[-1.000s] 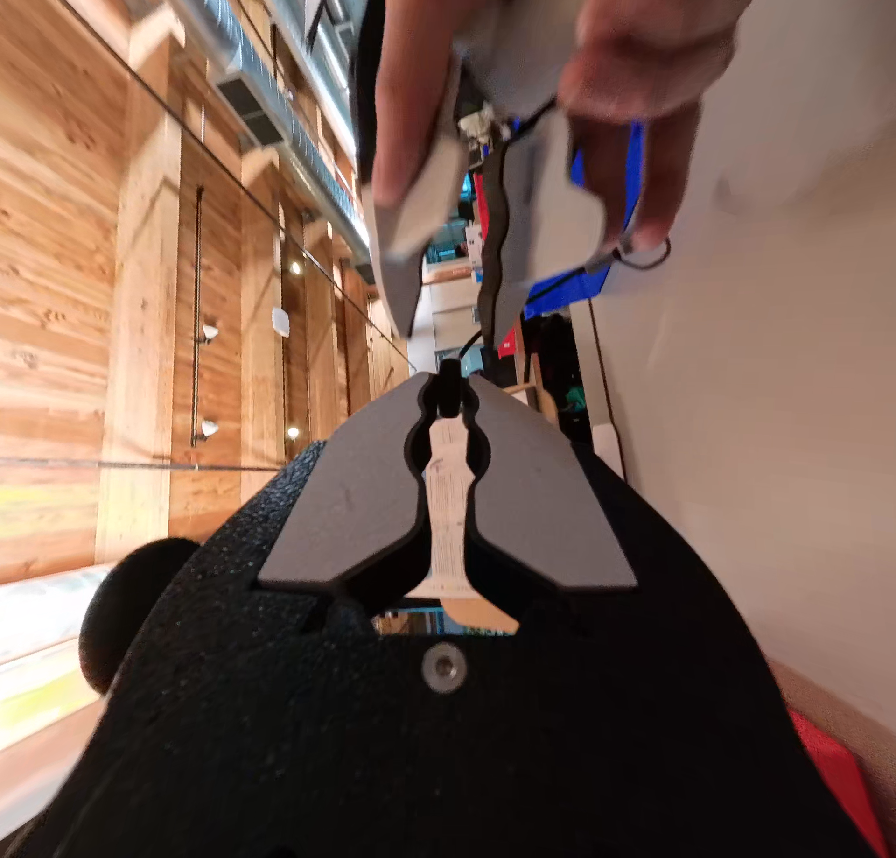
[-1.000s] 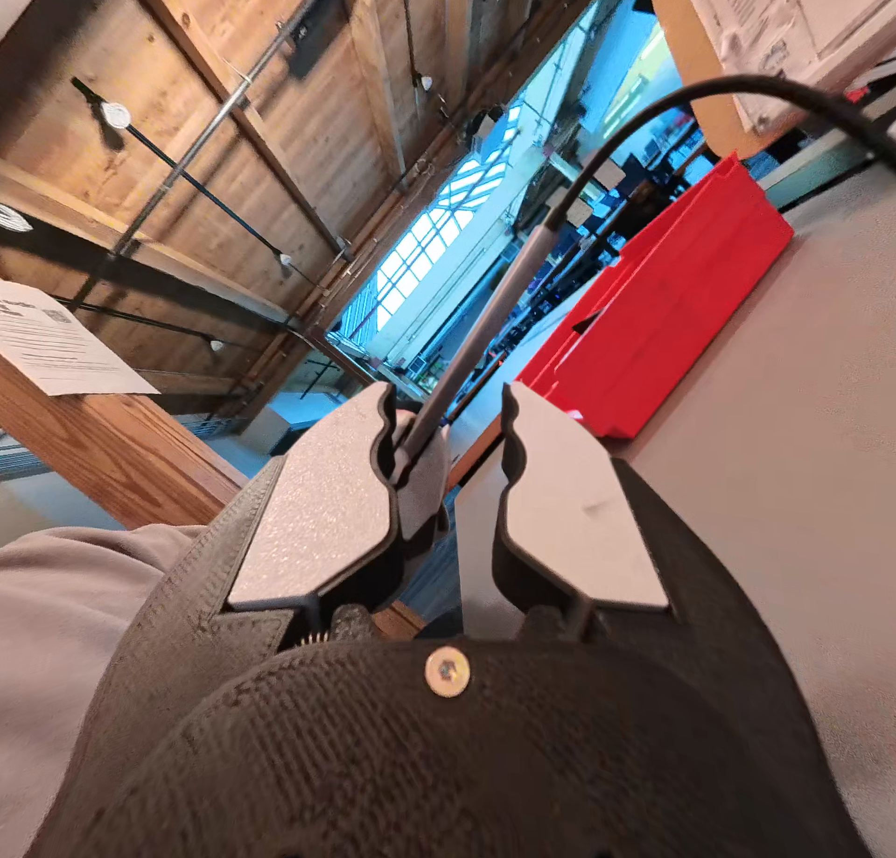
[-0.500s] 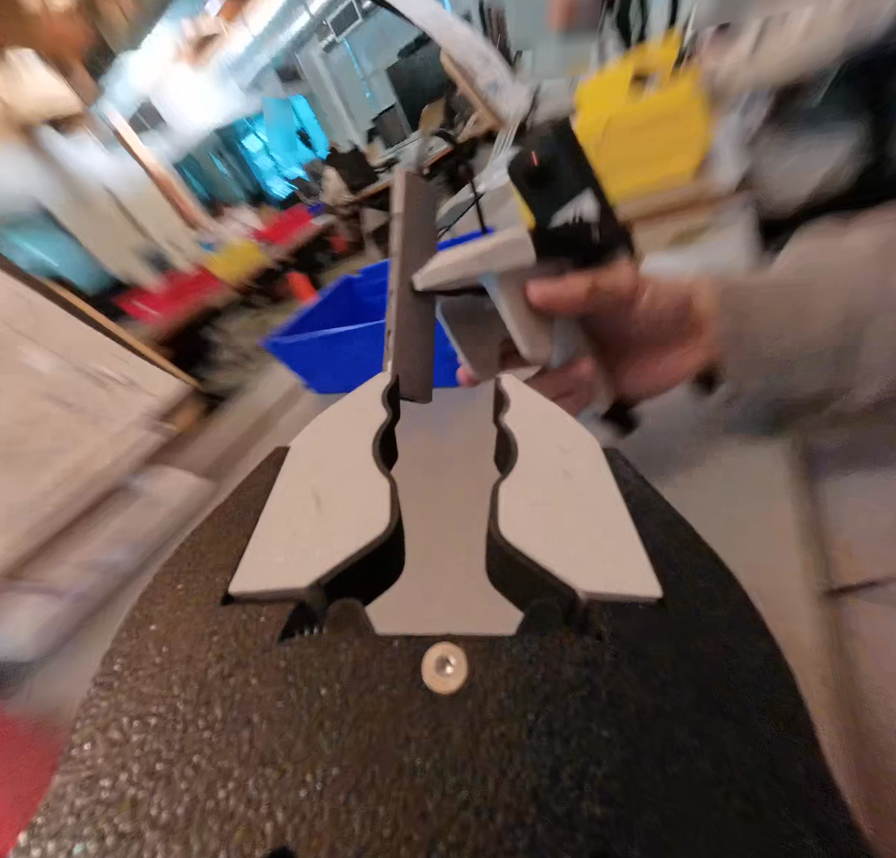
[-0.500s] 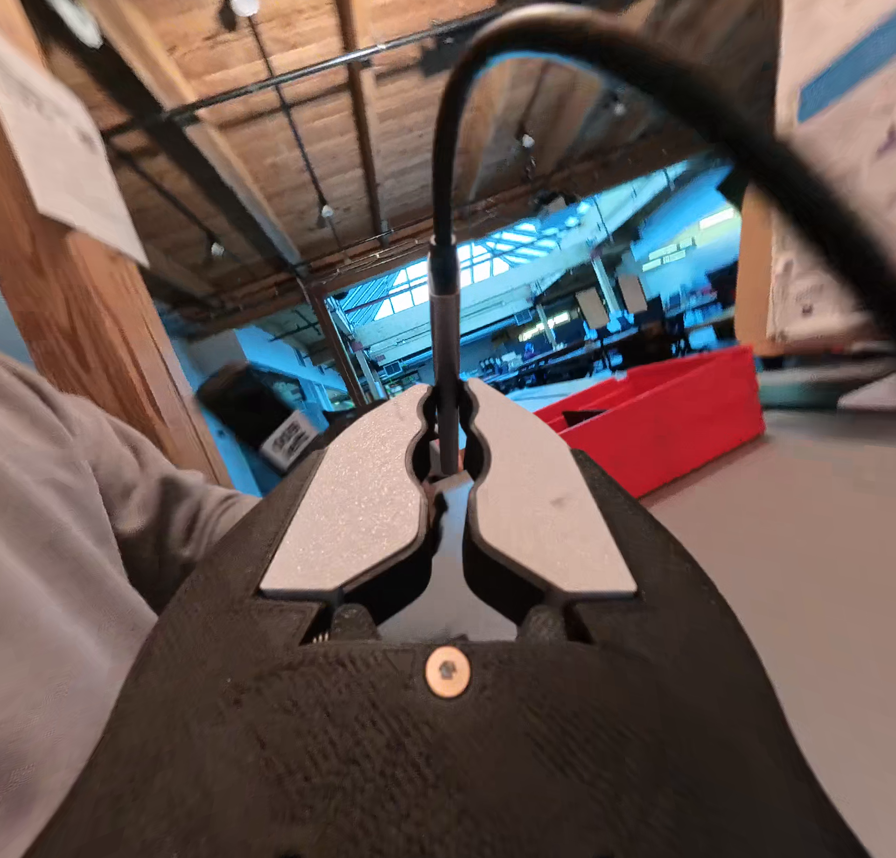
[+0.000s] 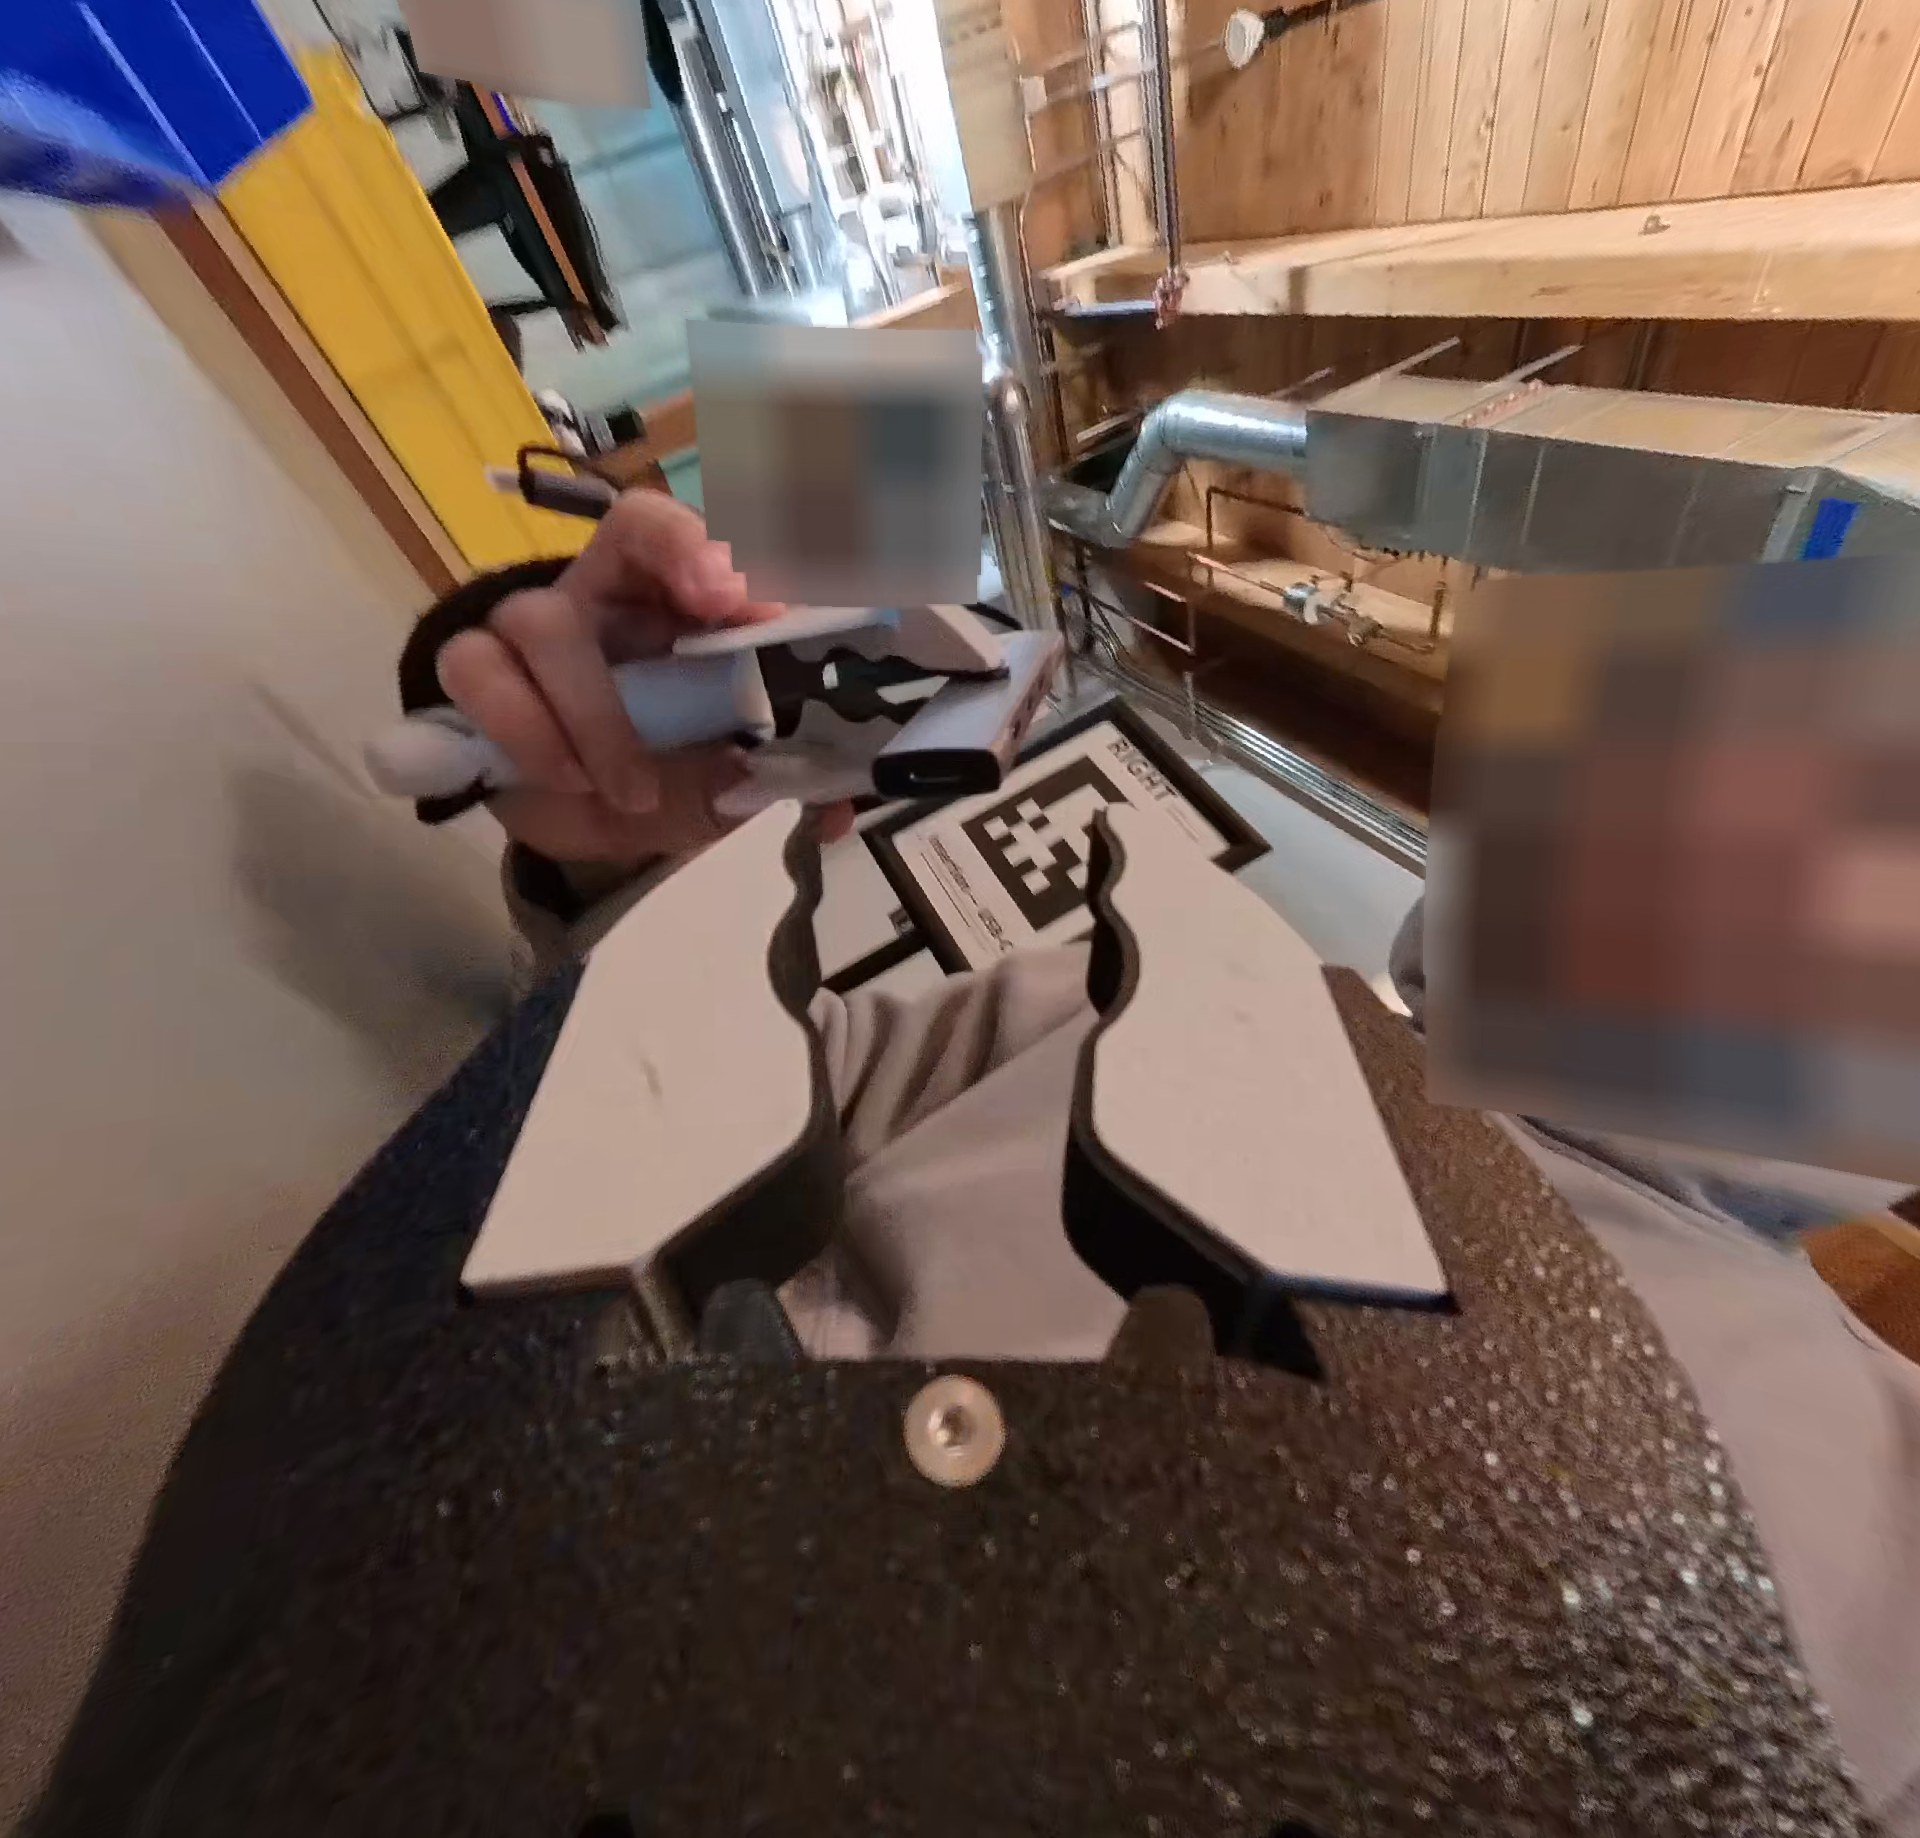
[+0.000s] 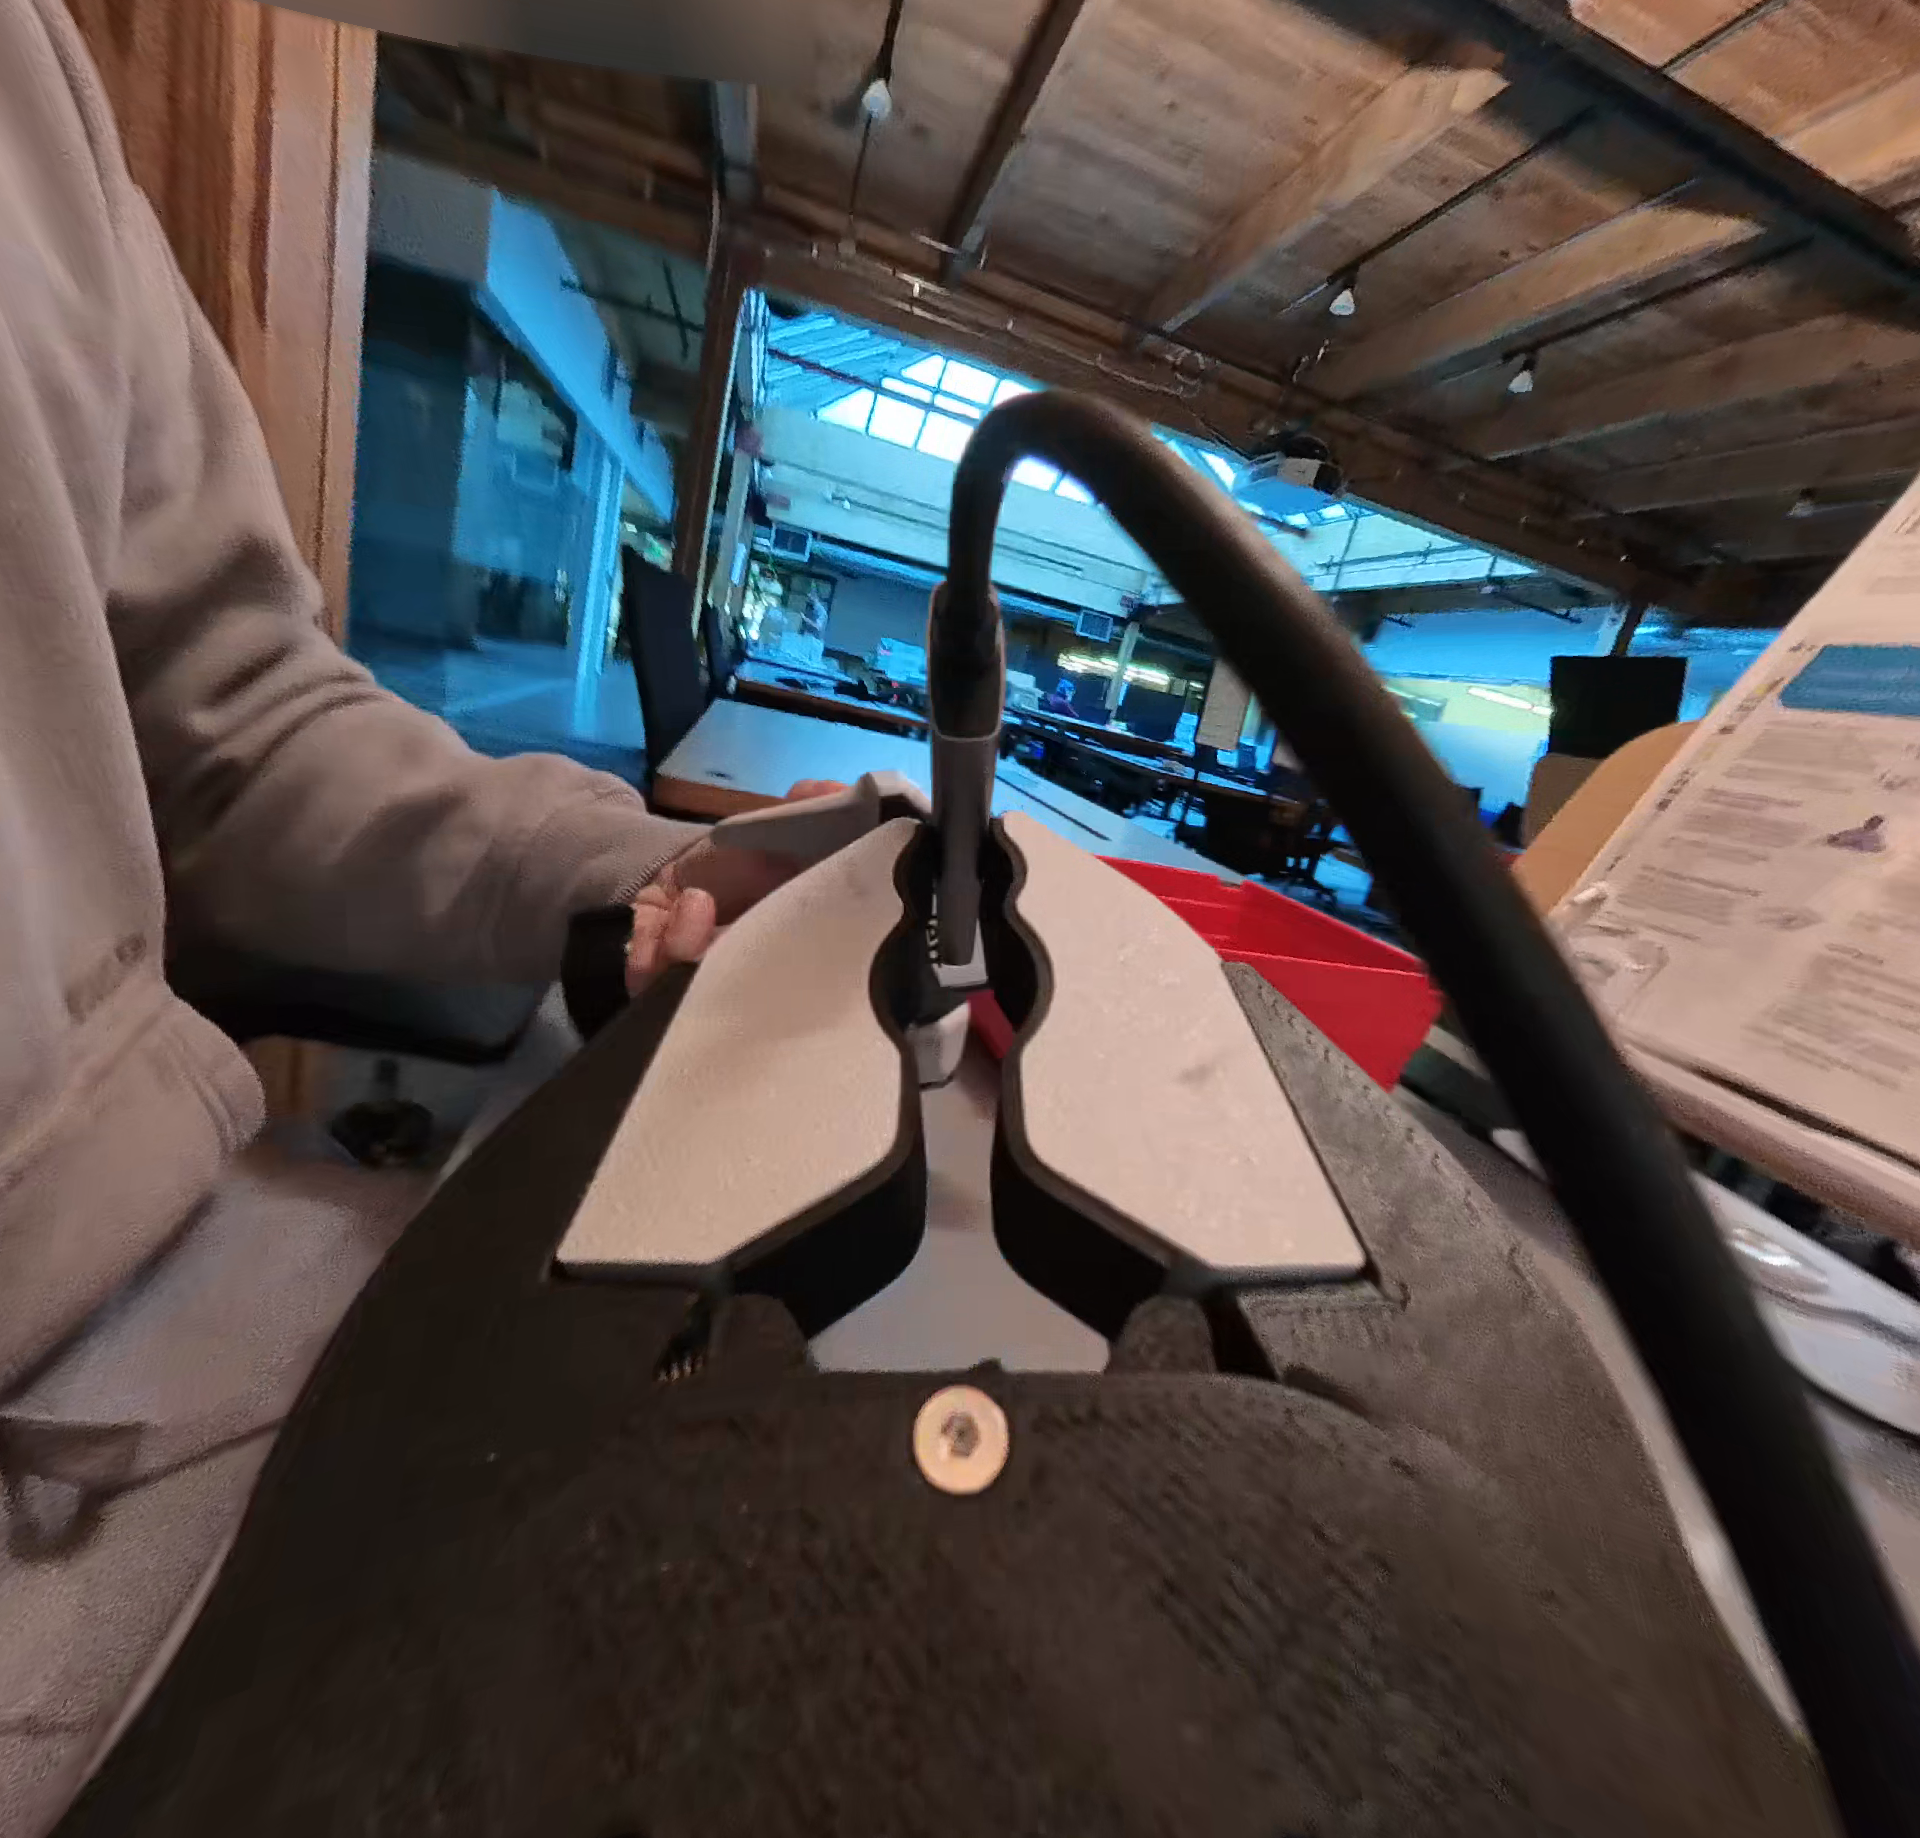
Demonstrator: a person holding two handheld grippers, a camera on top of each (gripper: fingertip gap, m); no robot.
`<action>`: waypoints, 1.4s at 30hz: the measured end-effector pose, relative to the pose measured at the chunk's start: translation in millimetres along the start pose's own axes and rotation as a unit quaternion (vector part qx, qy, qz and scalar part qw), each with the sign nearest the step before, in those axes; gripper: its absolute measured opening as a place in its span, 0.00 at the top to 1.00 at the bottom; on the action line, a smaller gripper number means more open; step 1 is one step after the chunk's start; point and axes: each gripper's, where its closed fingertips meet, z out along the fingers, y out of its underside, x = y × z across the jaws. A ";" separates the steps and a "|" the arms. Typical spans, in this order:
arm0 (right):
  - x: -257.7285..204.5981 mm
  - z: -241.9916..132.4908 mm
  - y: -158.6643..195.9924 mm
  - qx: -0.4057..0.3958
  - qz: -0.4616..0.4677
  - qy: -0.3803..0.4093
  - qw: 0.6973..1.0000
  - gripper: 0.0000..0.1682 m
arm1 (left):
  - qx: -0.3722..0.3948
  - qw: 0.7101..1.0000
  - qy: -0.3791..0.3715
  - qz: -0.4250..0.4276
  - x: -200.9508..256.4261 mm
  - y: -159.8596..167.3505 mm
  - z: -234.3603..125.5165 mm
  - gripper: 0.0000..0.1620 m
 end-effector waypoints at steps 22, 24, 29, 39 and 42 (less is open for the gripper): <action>15.4 -0.5 73.4 -0.158 0.284 0.039 0.945 0.54 | 0.043 0.867 -0.214 0.447 19.1 -68.7 -32.6 0.85; -8.3 0.9 63.8 -0.166 0.351 -0.039 0.920 0.58 | 0.011 0.812 -0.248 0.529 32.2 -77.7 -39.7 0.85; -24.2 3.9 5.2 -0.120 0.224 -0.095 0.963 0.73 | -0.026 0.760 -0.279 0.587 41.4 -90.3 -59.2 0.85; 43.0 1.6 53.1 -0.135 0.140 0.154 0.969 0.64 | -0.054 0.813 -0.194 0.547 26.0 -67.2 -22.8 0.85; 39.9 -0.2 60.6 -0.139 0.138 0.142 0.970 0.71 | -0.053 0.816 -0.173 0.549 26.8 -63.5 -13.2 0.85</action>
